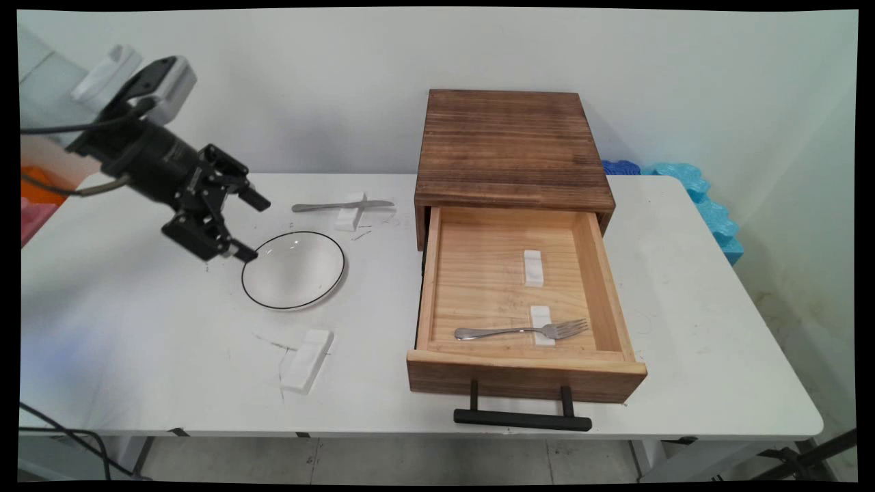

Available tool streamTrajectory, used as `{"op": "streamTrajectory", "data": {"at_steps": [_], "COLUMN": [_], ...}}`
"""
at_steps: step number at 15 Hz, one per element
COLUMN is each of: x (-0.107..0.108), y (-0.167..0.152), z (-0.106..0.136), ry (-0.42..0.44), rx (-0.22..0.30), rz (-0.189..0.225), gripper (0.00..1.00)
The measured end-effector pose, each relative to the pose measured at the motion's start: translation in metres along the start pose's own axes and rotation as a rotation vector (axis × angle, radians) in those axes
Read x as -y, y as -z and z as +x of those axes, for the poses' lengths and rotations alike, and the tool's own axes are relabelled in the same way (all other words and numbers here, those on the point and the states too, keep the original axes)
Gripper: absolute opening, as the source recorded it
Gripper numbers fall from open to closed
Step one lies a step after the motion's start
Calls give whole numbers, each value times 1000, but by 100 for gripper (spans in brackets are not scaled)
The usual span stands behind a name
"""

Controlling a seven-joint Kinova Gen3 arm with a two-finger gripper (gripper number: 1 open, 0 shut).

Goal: Pick up the knife from the left of the white plate

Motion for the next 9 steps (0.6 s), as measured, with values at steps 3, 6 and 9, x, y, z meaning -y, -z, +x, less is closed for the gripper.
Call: {"op": "streamTrajectory", "data": {"at_steps": [3, 6, 9], "x": [27, 50, 82], "y": [-1, -3, -8], "z": [15, 25, 33], "ry": [7, 12, 15], "rx": [51, 86, 133], "rz": [33, 60, 102], "gripper": [100, 100, 100]}}
